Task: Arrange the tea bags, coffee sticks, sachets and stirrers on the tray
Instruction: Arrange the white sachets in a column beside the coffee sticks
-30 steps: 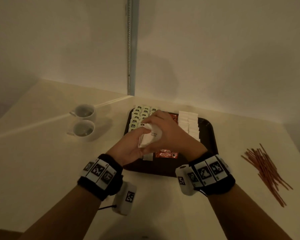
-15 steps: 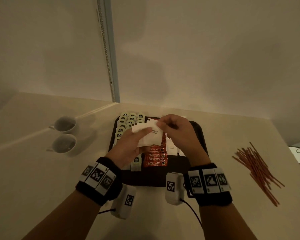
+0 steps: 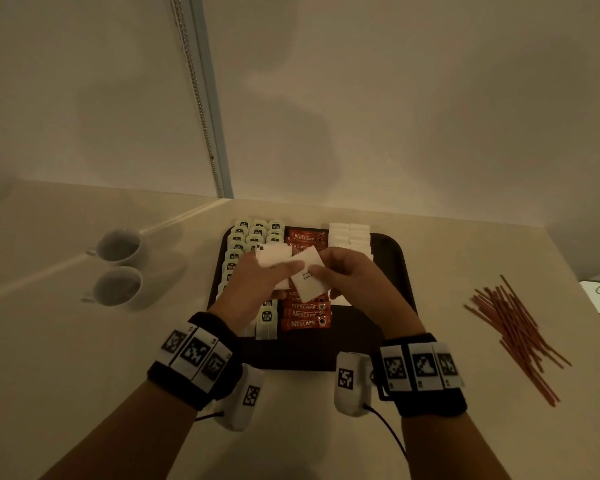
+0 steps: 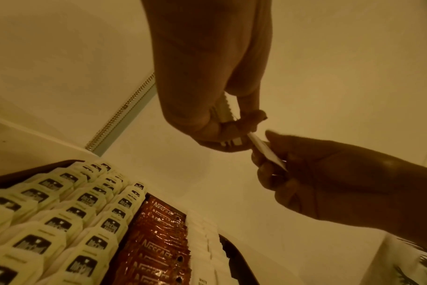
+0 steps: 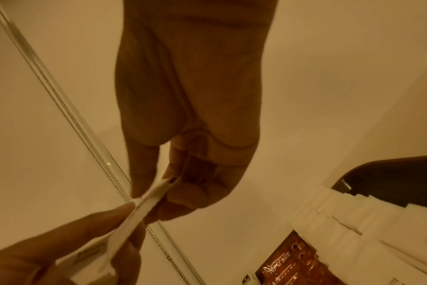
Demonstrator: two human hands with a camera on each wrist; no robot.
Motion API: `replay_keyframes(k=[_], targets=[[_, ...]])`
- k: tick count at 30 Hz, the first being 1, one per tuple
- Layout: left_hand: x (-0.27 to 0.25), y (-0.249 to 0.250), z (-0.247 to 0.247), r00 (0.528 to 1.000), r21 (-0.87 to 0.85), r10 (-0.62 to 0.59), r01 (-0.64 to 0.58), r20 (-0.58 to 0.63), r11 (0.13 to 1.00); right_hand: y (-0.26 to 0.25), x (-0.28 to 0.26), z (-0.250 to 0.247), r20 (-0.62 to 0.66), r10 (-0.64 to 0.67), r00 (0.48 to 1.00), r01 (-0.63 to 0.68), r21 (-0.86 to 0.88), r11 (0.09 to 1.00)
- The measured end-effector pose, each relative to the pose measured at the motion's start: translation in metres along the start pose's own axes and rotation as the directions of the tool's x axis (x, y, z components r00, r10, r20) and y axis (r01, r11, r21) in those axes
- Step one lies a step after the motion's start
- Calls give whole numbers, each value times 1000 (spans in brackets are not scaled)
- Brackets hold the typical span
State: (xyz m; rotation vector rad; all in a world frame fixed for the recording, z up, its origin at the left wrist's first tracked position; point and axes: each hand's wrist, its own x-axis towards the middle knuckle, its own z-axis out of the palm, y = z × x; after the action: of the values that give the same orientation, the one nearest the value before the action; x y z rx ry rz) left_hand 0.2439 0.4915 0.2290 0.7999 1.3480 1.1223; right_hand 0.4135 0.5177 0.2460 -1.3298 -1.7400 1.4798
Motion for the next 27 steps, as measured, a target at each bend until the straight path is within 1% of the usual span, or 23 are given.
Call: replay_keyframes(k=[1, 3, 5, 7, 9, 12, 14, 16, 21, 27], targets=[[2, 0, 1, 1000, 4, 0, 0, 3, 1000, 2, 1, -2, -25, -9, 1000, 9, 14, 1000], [4, 1, 3, 1000, -31, -25, 25, 6, 999, 8, 1, -7, -96, -12, 995, 22, 100, 995], [5, 4, 3, 995, -173, -100, 99, 3, 980, 19, 2, -17, -202, 21, 979, 25, 225, 974], [3, 6, -2, 983, -373, -182, 164, -16, 913, 37, 3, -30, -309, 74, 948, 11, 267, 964], [2, 1, -9, 978, -470, -204, 167, -29, 867, 61, 4, -40, -391, 138, 910, -71, 181, 981], [0, -6, -17, 980, -459, -199, 172, -12, 872, 100, 6, -43, -469, 255, 845, -268, 40, 963], [0, -9, -21, 978, -444, -206, 181, -8, 877, 124, 8, -38, -479, 333, 812, -372, 14, 928], [2, -10, -23, 978, -465, -208, 179, -11, 867, 139, 11, -31, -460, 391, 798, -432, 17, 902], [5, -11, -23, 979, -521, -196, 139, -56, 842, 152, 24, -19, -444, 430, 786, -467, 27, 884], [6, -11, -27, 973, -552, -226, 160, -53, 818, 158, 34, -14, -473, 434, 767, -501, -17, 865]])
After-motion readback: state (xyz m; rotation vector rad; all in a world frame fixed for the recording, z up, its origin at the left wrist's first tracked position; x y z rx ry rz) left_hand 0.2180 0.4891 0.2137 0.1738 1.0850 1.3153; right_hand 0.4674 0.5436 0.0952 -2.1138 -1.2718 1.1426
